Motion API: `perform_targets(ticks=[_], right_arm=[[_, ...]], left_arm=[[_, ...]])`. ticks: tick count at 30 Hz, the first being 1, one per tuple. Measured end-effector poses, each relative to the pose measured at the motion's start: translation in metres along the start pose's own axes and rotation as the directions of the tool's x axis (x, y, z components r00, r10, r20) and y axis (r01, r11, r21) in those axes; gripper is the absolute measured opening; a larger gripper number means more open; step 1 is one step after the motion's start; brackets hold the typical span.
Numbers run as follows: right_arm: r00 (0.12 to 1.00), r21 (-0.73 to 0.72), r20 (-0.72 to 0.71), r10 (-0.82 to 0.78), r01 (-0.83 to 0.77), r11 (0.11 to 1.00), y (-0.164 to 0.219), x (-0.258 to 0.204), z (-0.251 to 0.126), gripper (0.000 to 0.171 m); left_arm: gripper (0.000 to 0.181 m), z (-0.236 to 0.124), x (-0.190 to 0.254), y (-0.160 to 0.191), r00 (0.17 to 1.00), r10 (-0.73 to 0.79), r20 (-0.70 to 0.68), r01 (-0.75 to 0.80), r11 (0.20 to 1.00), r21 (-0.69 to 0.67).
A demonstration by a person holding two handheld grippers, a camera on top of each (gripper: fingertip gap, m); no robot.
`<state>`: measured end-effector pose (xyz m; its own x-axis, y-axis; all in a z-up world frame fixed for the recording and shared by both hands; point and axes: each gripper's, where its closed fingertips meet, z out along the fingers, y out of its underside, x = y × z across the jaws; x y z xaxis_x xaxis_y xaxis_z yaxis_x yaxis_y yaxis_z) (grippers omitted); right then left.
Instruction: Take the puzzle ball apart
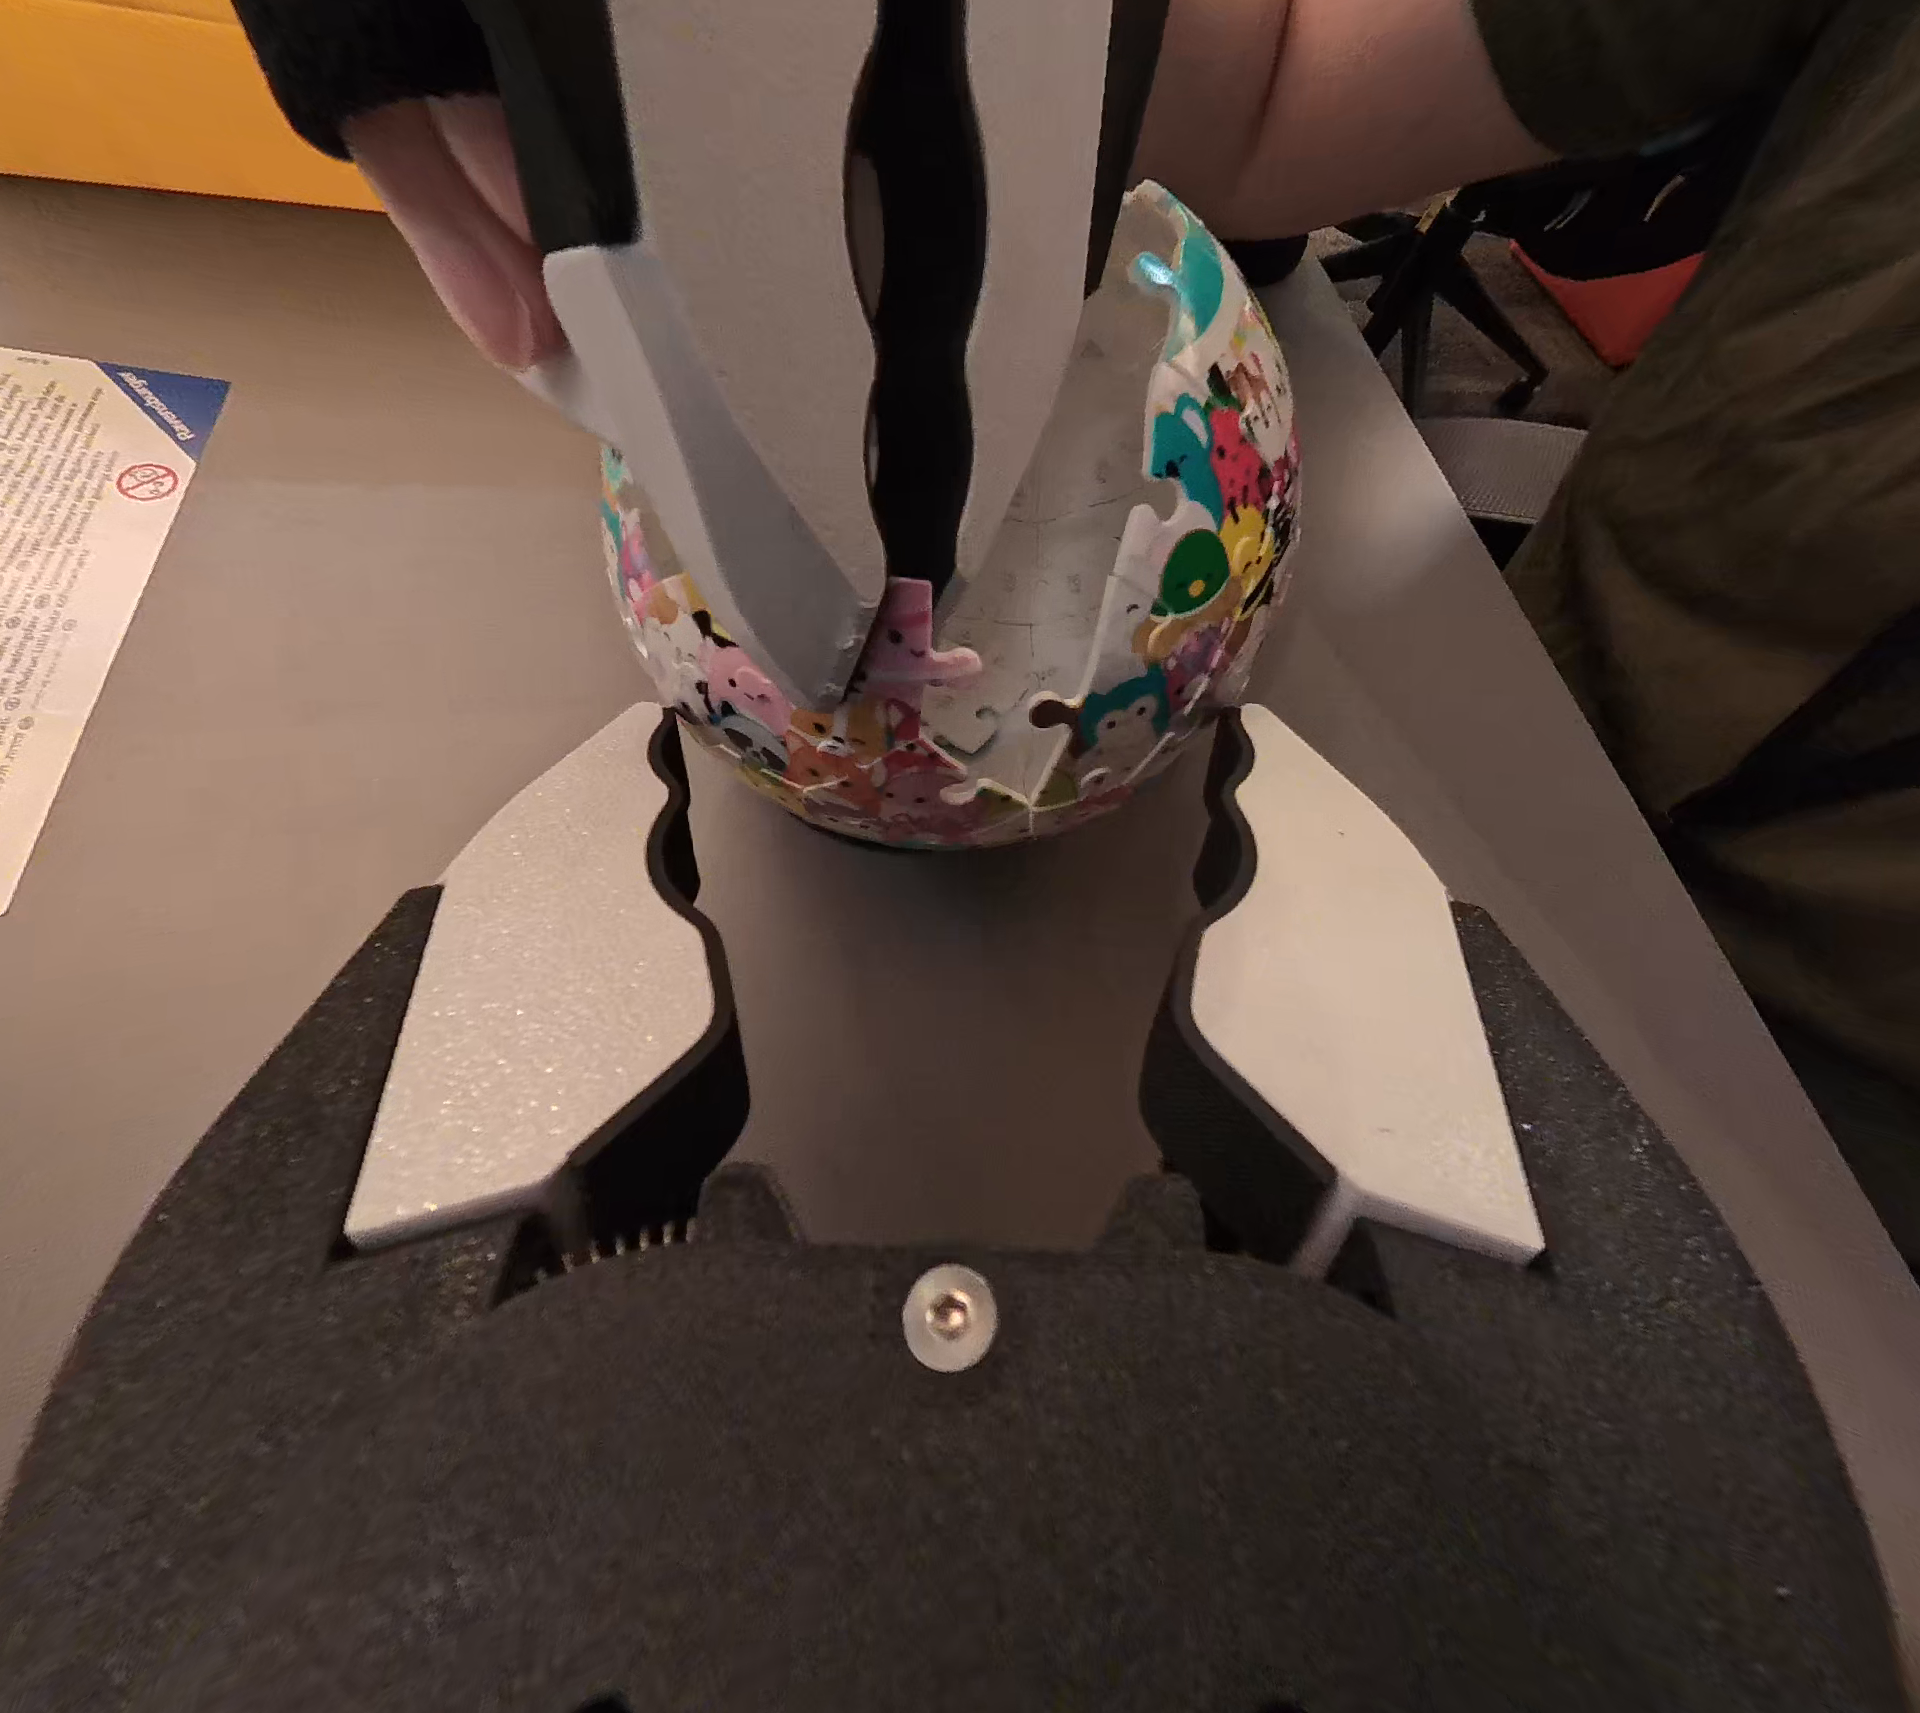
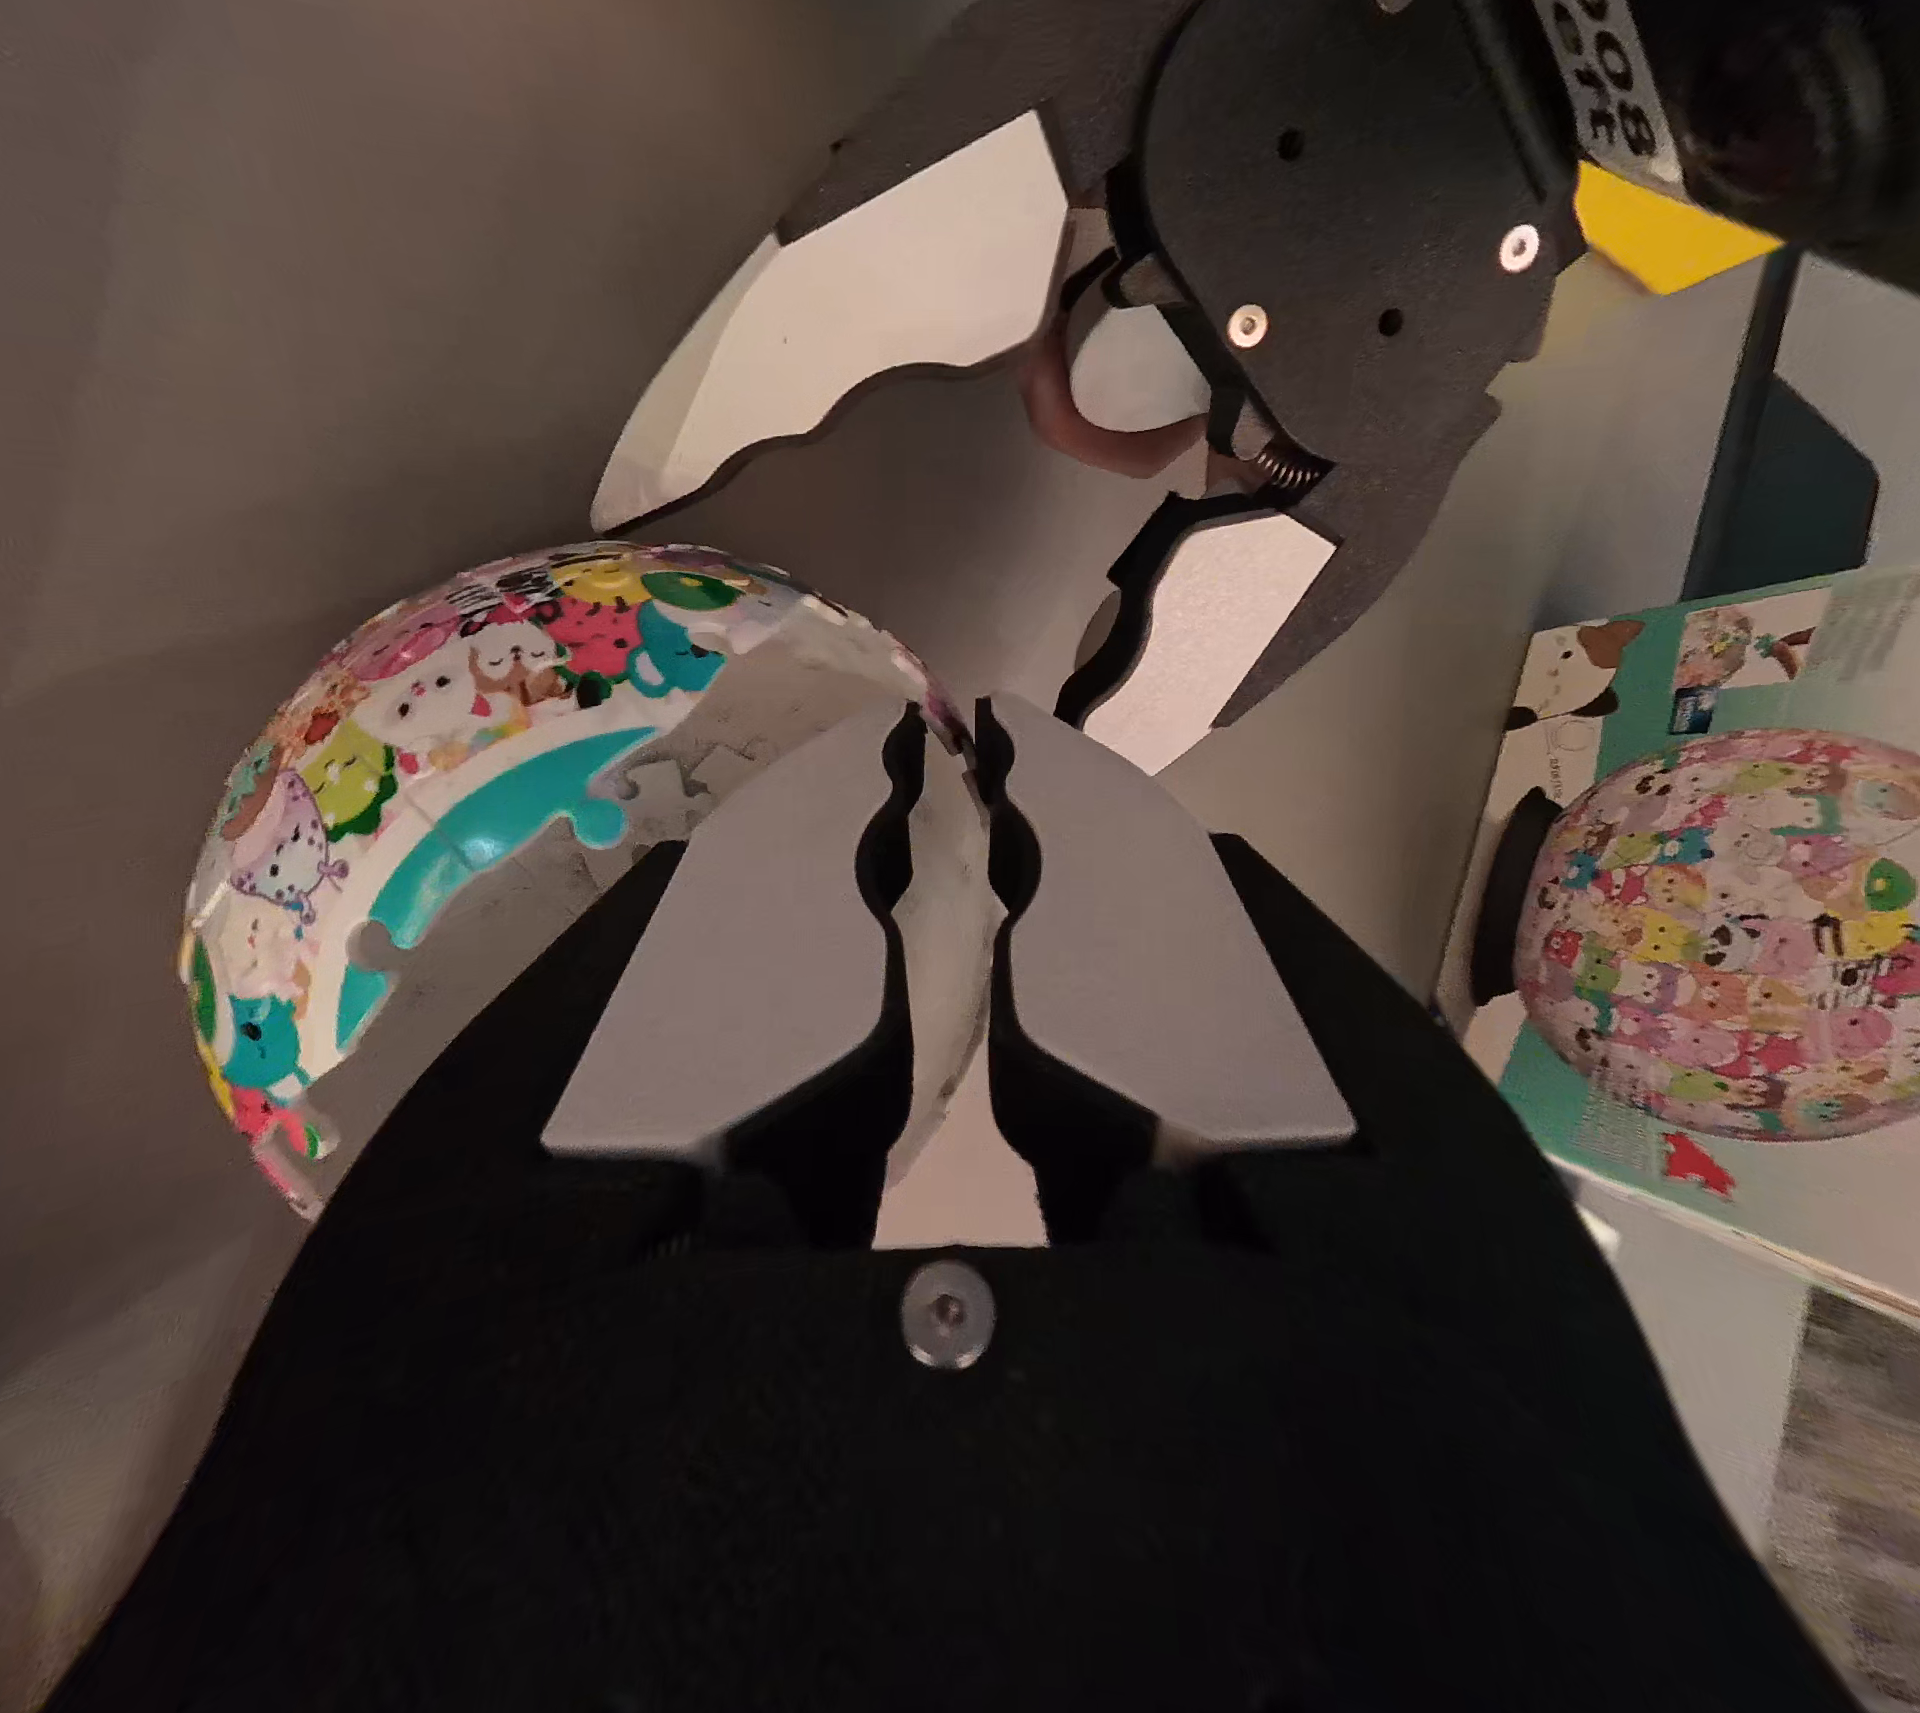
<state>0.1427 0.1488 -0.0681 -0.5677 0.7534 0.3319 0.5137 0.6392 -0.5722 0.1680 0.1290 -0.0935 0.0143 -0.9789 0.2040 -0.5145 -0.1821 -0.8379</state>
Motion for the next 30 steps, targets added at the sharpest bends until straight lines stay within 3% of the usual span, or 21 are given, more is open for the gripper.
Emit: perform_targets(ticks=[11, 17, 20, 27, 30], right_arm=[[0.988, -0.102, 0.08, 0.136, -0.127, 0.987, 0.003, 0.002, 0.001, 0.01], [0.956, -0.26, 0.236, 0.174, -0.11, 0.959, 0.005, 0.004, 0.002, 0.012], [0.925, -0.32, 0.253, 0.284, -0.197, 0.927, 0.013, 0.008, 0.0, 0.012], [0.839, -0.406, 0.013, 0.544, -0.493, 0.769, 0.041, 0.017, -0.012, 0.008], [0.806, -0.401, -0.079, 0.587, -0.565, 0.721, 0.044, 0.01, -0.024, 0.01]], left_arm=[[0.097, 0.003, 0.001, 0.002, 1.0, 0.011, 0.004, -0.011, 1.0, -0.009], [0.097, -0.001, -0.001, 0.003, 1.0, 0.013, 0.005, -0.013, 1.0, 0.014], [0.092, -0.016, -0.005, -0.002, 1.0, -0.01, 0.02, 0.009, 0.998, 0.068], [0.095, -0.067, -0.01, -0.018, 0.983, -0.002, 0.183, -0.017, 0.995, 0.101], [0.096, -0.085, -0.007, -0.028, 0.971, 0.013, 0.24, -0.043, 0.992, 0.119]])
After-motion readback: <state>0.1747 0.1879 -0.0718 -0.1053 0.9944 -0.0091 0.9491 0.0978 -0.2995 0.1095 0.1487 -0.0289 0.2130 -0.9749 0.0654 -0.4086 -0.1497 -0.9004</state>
